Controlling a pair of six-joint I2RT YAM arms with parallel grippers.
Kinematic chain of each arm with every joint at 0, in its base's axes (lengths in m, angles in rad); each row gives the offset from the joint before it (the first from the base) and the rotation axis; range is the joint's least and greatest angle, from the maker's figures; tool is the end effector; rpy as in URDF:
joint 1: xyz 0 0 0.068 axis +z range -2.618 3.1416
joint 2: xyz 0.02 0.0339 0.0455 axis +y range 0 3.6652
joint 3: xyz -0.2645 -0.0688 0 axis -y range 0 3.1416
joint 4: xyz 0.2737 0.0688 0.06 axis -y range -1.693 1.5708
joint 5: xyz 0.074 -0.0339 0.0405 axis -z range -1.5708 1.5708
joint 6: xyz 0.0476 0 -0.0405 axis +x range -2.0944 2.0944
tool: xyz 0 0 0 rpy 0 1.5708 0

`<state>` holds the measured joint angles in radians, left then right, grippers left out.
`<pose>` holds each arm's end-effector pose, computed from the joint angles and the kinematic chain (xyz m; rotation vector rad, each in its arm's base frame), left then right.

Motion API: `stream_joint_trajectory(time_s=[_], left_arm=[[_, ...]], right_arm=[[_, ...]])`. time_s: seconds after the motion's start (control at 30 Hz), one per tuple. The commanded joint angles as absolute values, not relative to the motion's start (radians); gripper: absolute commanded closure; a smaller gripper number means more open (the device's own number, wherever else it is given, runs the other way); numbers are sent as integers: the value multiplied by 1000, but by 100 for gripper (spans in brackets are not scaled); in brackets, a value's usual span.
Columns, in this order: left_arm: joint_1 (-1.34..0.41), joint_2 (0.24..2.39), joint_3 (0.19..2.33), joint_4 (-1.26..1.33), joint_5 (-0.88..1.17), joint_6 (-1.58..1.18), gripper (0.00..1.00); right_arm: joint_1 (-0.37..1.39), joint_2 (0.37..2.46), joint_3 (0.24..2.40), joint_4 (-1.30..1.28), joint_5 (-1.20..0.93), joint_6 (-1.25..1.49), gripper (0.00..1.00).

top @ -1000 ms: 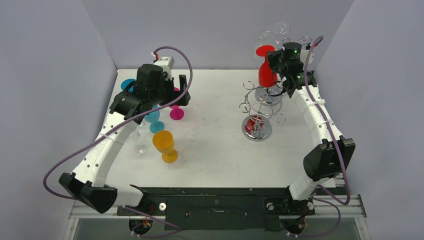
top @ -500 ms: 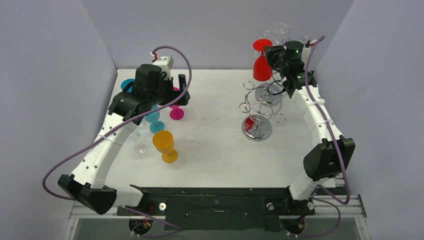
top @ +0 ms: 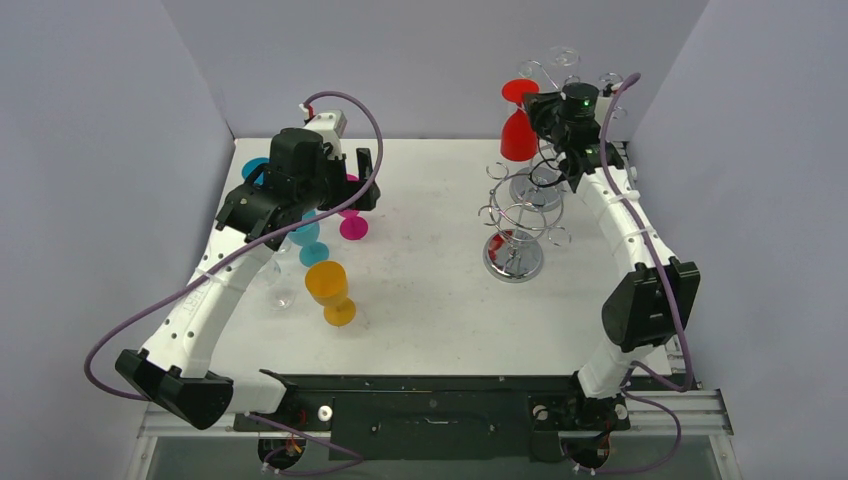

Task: Take the wine glass off the wine glass rack
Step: Pick up the wine glass from the wine rack.

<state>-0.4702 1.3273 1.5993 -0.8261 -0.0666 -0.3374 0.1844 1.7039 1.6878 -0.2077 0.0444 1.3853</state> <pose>0.2752 -0.1363 0.4376 0.1028 2.1481 -0.4049 0.4410 0.0801 0.4043 1.1182 1.5724 1.0576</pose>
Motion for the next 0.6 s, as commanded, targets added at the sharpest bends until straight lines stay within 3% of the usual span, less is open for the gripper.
stream_joint_trajectory(time_s=[0.0, 0.57], left_arm=[[-471, 1294, 1604, -794, -72, -336, 4], [-471, 1299, 1611, -796, -74, -339, 4]], right_arm=[[174, 1697, 1704, -133, 81, 1400, 100], [155, 1627, 1640, -110, 163, 1409, 100]])
